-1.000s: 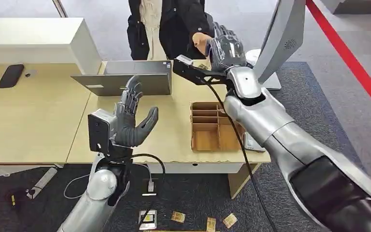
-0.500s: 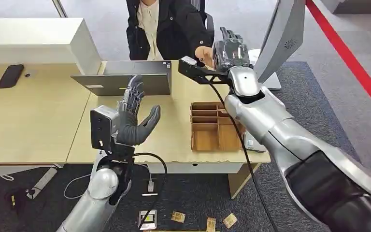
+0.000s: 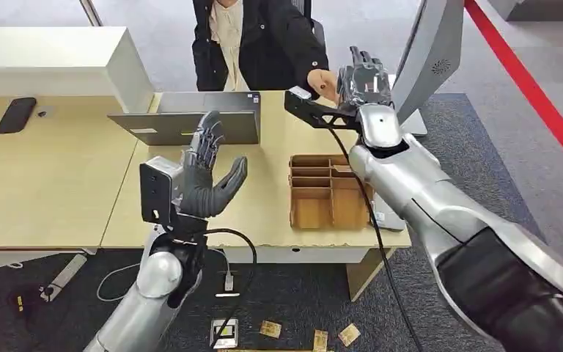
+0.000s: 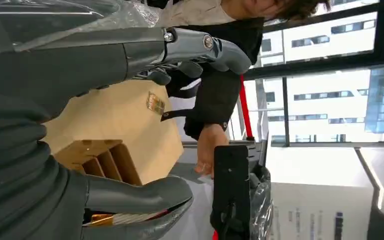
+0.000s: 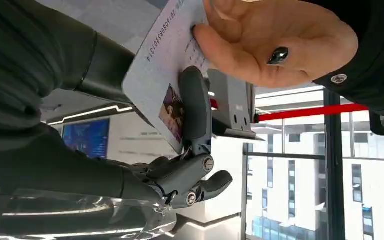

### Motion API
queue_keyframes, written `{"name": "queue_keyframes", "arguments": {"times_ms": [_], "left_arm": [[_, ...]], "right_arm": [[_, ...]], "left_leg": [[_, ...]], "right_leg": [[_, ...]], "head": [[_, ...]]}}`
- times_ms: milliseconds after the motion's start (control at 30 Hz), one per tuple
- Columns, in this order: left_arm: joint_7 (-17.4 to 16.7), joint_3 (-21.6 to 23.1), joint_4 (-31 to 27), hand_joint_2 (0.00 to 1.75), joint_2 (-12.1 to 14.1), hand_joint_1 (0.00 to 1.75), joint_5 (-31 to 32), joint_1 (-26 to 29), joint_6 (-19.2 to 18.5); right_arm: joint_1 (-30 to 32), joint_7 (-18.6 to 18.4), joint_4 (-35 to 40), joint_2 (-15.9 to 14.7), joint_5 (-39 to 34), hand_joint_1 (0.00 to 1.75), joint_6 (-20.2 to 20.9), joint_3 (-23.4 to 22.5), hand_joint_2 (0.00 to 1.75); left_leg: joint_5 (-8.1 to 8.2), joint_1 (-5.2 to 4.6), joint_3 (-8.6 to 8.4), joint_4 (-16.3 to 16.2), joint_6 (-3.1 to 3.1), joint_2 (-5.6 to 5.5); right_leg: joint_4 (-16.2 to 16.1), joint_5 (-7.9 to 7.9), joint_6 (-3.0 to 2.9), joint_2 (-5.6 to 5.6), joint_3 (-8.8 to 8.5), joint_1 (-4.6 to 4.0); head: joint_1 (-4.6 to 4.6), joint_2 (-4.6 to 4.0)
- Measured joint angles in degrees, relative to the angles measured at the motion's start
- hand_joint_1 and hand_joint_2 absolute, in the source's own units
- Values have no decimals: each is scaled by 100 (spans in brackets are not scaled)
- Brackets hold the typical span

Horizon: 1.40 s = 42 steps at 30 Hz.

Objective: Pass the card to the sensor for recognition and then transmit it.

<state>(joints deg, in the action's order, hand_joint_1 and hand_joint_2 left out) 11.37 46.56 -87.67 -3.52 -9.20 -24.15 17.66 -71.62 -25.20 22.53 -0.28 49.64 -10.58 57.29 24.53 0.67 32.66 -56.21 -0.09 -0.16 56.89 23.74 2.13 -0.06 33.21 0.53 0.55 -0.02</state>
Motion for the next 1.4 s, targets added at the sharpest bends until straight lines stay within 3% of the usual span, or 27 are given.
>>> {"name": "queue_keyframes", "arguments": {"times_ms": [267, 500, 633, 733, 867, 1200, 1400], "left_arm": [[63, 103, 127, 175, -33, 0, -31, -110, 44], [22, 157, 135, 175, -33, 0, 216, -115, 70], [20, 155, 140, 175, -33, 0, 319, -107, 142], [22, 151, 140, 175, -17, 0, 356, -60, 256], [54, 142, 140, 175, 24, 0, 391, 46, 286], [33, 98, 131, 175, 109, 0, 527, 196, 85], [20, 96, 133, 175, 107, 0, 571, 223, -120]], "right_arm": [[-1, 85, -66, -111, -35, 0, -525, 66, 175], [-11, 985, 35, -13, -1256, 0, -1803, -133, 175], [60, 1648, 326, 15, -2027, 0, -2177, -359, 175], [274, 1895, 700, -11, -2468, 0, -2170, -503, 175], [706, 1886, 1409, -237, -2723, 0, -1843, -540, 175], [1785, 1615, 2685, -1029, -2761, 0, -1098, -540, 175], [2128, 1186, 3110, -1338, -2439, 0, -758, -529, 175]], "left_leg": [[0, 0, 0, 0, 0, 0], [0, 1, 0, 0, 0, 0], [0, 1, 0, 0, 0, 0], [0, 1, 0, 0, 0, 0], [0, 1, 0, 0, 0, 0], [1, -2, 0, 0, 0, -2], [1, -1, 1, 0, 0, -2]], "right_leg": [[0, -1, 0, 3, 0, 0], [1, 0, 0, 3, 0, -1], [1, 0, 0, 2, 0, -2], [1, 0, 0, 2, -1, -1], [0, 0, 0, 1, -1, 0], [-2, 0, 0, 1, 0, 1], [-2, 0, 0, 1, 0, 0]], "head": [[0, 0], [0, 0], [2, 0], [0, 0], [0, 0], [0, 0], [0, 0]]}}
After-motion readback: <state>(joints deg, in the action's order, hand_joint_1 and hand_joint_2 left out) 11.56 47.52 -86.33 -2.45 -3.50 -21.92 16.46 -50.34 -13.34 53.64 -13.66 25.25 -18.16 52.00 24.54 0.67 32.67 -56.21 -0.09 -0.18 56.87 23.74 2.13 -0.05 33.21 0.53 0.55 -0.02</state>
